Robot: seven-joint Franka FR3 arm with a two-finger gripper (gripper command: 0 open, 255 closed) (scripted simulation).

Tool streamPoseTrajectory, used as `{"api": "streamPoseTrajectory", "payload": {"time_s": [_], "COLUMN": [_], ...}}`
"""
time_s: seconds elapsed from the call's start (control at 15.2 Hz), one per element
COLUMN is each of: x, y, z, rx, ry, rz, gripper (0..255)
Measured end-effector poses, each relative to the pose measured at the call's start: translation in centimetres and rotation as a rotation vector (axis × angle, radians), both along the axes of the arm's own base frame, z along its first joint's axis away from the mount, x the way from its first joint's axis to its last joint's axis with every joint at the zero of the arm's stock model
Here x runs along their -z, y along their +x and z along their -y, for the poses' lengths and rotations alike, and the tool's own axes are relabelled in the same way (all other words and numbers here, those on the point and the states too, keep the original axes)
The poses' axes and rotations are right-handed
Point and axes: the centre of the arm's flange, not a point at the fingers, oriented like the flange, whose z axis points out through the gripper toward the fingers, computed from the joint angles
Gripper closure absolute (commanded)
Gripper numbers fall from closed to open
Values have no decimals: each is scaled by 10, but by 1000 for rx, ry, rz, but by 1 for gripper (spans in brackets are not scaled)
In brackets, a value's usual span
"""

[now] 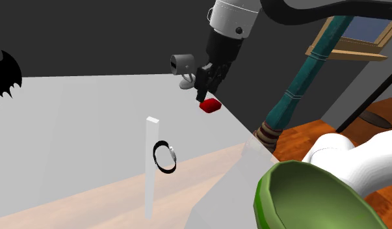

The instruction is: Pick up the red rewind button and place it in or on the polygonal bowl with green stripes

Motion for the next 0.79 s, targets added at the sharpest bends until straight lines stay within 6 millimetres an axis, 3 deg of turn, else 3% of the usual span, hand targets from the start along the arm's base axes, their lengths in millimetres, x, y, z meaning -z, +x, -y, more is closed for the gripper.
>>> {"api": "streamPoseTrajectory", "payload": {"time_s": [0.4, 0.79], "x": [27, 56], "y": [13, 12], "z": [57, 65], "rx": [8, 7], "ry": [-19, -21], "rz": [-61, -68], "gripper": [0, 0]}}
